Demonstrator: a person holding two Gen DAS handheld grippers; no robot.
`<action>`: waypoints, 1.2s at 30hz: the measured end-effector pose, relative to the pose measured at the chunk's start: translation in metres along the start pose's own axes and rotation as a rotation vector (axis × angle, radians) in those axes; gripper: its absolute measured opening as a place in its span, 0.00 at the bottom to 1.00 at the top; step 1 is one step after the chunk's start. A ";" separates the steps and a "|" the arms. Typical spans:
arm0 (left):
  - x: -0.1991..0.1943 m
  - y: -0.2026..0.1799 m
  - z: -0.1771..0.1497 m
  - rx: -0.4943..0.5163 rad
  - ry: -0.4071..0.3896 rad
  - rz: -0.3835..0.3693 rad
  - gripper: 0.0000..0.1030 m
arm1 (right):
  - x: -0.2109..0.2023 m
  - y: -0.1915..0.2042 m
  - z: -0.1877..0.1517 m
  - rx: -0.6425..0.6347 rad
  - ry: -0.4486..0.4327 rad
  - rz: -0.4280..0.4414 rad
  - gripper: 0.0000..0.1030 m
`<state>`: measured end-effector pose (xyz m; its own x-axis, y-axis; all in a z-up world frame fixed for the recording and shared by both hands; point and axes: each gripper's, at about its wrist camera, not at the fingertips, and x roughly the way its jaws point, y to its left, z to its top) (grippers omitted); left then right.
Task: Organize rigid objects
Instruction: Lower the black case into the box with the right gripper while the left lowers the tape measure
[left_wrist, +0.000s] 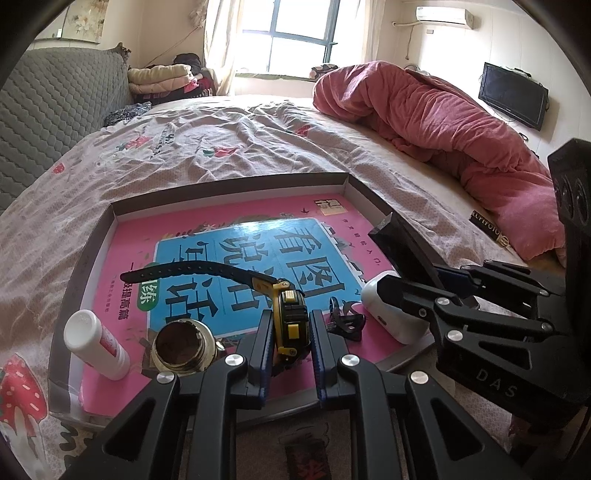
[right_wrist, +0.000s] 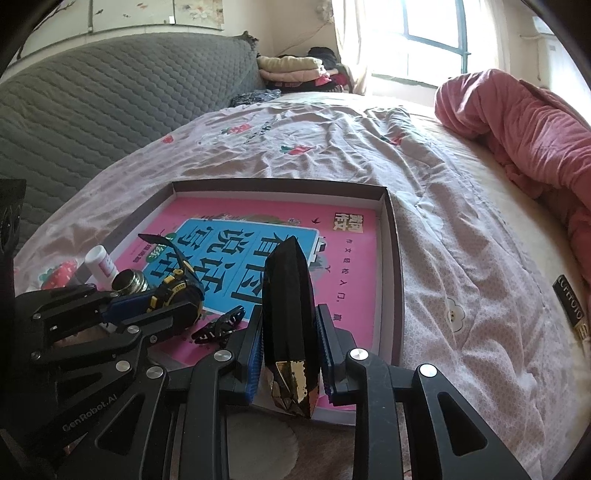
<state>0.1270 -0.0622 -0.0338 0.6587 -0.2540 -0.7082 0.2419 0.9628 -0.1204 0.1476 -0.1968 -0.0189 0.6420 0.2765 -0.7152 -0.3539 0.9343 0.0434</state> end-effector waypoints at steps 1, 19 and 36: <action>0.000 0.000 0.000 0.000 -0.001 0.001 0.18 | 0.000 0.000 0.000 0.000 -0.001 0.002 0.27; -0.002 0.008 0.001 -0.021 -0.008 0.011 0.18 | -0.005 -0.004 -0.001 0.006 -0.019 0.008 0.24; 0.002 0.008 0.001 -0.033 0.007 -0.002 0.20 | -0.003 -0.005 -0.001 0.006 -0.005 0.004 0.24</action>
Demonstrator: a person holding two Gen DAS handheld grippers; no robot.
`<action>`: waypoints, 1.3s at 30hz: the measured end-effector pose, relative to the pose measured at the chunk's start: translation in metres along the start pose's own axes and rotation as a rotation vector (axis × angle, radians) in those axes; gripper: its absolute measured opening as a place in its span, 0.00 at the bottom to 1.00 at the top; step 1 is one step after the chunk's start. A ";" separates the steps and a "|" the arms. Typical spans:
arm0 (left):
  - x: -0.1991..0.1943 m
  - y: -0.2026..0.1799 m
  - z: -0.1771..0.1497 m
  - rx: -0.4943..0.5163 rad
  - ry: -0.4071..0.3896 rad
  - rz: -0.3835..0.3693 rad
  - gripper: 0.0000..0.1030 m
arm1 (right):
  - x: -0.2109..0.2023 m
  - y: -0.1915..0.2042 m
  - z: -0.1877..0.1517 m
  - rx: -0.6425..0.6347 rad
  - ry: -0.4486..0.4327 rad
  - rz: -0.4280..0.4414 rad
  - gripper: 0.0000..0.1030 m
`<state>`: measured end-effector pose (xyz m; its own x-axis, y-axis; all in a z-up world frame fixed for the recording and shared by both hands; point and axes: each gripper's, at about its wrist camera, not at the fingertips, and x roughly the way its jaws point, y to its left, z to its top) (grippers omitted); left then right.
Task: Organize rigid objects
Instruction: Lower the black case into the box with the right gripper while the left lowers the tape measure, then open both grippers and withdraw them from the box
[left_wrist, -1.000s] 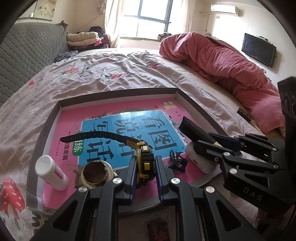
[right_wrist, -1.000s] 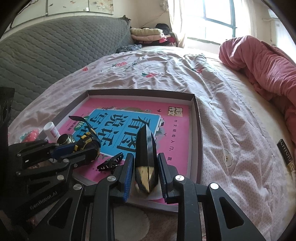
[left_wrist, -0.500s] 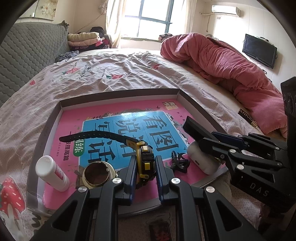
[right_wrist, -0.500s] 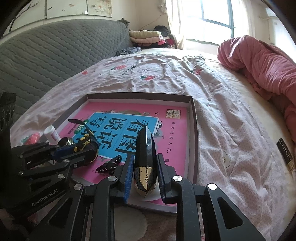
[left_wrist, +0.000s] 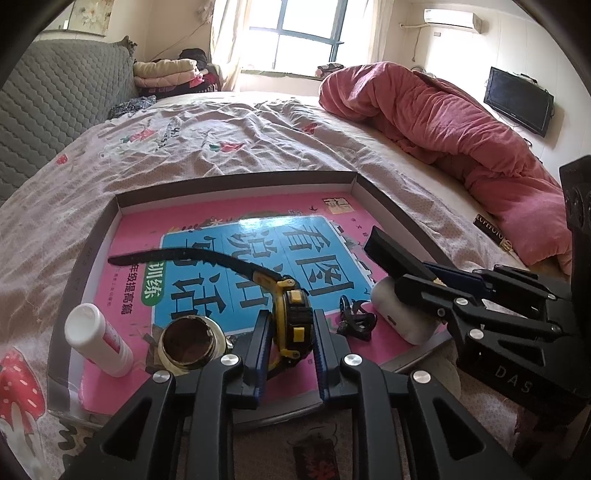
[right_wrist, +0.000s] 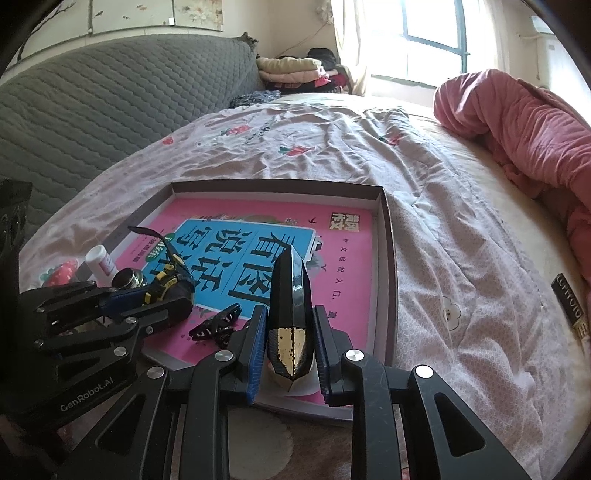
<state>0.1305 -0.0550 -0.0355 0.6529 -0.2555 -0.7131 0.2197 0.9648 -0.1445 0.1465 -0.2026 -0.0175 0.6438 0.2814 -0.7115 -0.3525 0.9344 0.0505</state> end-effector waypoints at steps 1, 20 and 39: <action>0.000 0.000 0.000 -0.001 0.000 -0.001 0.20 | 0.000 -0.001 0.000 0.004 -0.001 0.000 0.24; -0.007 0.007 0.001 -0.040 -0.017 -0.006 0.31 | -0.002 -0.008 -0.003 0.052 -0.013 0.027 0.31; -0.023 0.006 0.002 -0.046 -0.059 -0.017 0.31 | -0.010 -0.011 -0.002 0.071 -0.047 0.010 0.46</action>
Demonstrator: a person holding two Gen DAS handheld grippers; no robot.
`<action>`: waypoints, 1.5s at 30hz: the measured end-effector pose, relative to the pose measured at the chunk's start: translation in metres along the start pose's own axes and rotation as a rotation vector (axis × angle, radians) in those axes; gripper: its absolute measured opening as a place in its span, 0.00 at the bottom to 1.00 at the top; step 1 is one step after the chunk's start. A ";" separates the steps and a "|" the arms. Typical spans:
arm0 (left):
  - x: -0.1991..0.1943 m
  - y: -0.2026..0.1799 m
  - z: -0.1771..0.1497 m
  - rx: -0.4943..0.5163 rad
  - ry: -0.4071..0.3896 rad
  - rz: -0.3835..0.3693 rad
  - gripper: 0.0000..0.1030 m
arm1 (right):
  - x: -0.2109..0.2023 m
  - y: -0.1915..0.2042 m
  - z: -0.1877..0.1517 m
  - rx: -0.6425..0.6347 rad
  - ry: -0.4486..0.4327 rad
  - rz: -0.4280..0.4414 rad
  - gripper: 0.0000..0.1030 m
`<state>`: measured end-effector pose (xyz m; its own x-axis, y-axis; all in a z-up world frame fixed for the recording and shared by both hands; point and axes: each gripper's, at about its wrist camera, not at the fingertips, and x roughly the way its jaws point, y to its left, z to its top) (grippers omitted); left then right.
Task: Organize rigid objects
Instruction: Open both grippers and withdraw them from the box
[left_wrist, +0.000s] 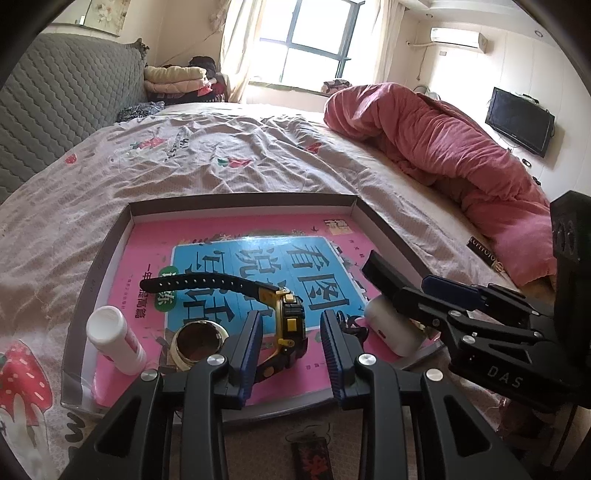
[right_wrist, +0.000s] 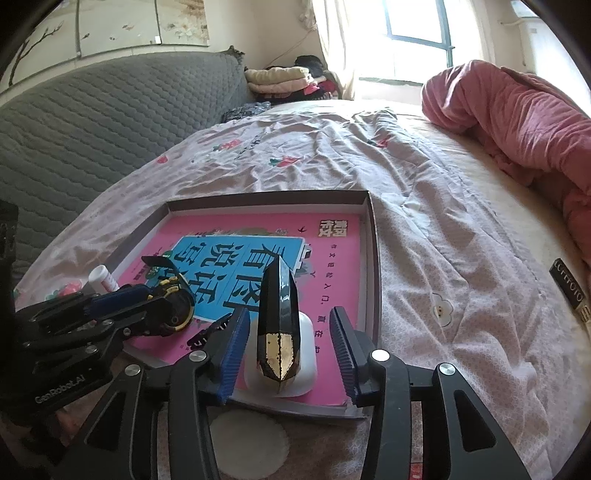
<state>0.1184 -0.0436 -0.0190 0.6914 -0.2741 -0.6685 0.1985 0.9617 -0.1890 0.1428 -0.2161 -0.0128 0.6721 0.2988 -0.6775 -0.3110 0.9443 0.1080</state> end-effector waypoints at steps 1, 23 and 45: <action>-0.001 0.000 0.000 0.000 -0.001 -0.001 0.31 | 0.000 0.000 0.000 0.000 -0.003 -0.001 0.46; -0.026 0.003 -0.007 -0.003 -0.029 0.039 0.49 | -0.012 -0.003 0.001 0.015 -0.041 -0.015 0.58; -0.040 0.005 -0.016 -0.027 -0.004 0.078 0.49 | -0.036 0.009 -0.008 -0.005 -0.110 -0.021 0.70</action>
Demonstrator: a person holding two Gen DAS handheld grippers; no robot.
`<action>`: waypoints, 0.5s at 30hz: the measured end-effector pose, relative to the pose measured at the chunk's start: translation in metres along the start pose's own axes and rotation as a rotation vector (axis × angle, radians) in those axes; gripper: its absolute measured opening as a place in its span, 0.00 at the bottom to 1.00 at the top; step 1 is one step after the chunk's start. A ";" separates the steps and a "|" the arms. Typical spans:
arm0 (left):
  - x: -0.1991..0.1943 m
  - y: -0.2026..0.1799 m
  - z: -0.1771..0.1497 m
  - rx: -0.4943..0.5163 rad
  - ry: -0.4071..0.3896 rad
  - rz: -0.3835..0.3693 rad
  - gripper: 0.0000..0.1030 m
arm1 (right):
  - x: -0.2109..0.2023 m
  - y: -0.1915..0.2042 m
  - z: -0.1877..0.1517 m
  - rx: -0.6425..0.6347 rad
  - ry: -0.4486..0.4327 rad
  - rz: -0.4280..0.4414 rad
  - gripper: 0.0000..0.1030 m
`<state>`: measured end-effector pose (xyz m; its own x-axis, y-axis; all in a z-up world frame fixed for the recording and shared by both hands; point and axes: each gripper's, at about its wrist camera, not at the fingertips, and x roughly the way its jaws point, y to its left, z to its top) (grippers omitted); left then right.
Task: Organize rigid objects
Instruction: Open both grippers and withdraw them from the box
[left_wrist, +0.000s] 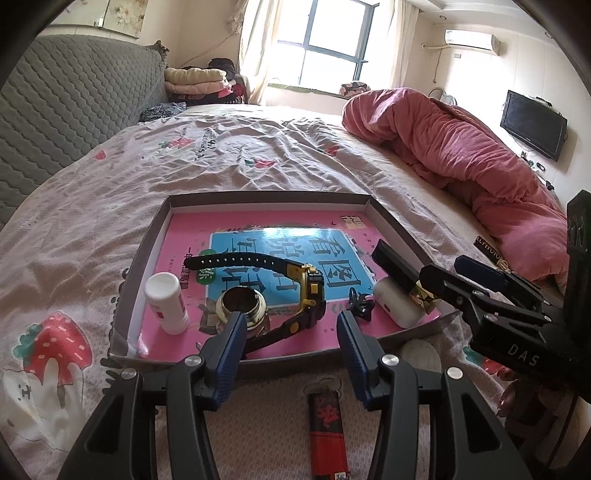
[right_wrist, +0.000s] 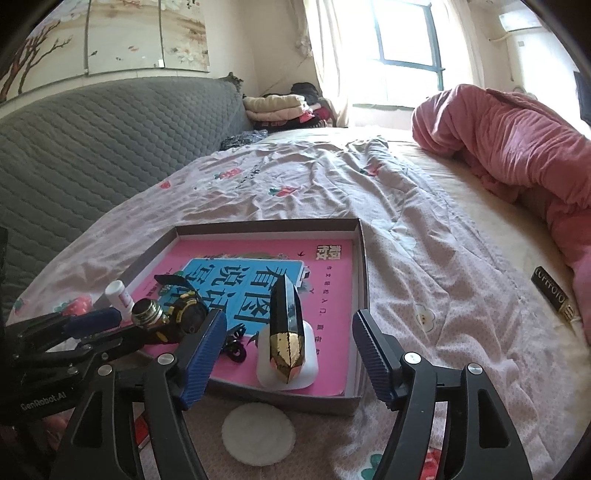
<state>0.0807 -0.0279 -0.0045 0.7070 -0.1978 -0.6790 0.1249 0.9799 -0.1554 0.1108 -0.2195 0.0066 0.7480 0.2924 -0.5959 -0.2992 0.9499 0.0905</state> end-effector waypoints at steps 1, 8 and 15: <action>-0.001 0.000 0.000 0.000 0.001 0.000 0.49 | -0.001 0.001 -0.001 -0.001 -0.001 -0.002 0.71; -0.009 0.001 -0.004 -0.001 -0.002 0.005 0.49 | -0.010 0.005 -0.005 -0.004 -0.006 0.005 0.73; -0.020 0.001 -0.011 0.003 0.000 0.012 0.49 | -0.016 0.007 -0.009 -0.003 -0.002 0.012 0.73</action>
<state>0.0593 -0.0235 0.0013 0.7087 -0.1855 -0.6806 0.1182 0.9824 -0.1448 0.0917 -0.2186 0.0093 0.7455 0.3040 -0.5931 -0.3103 0.9459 0.0949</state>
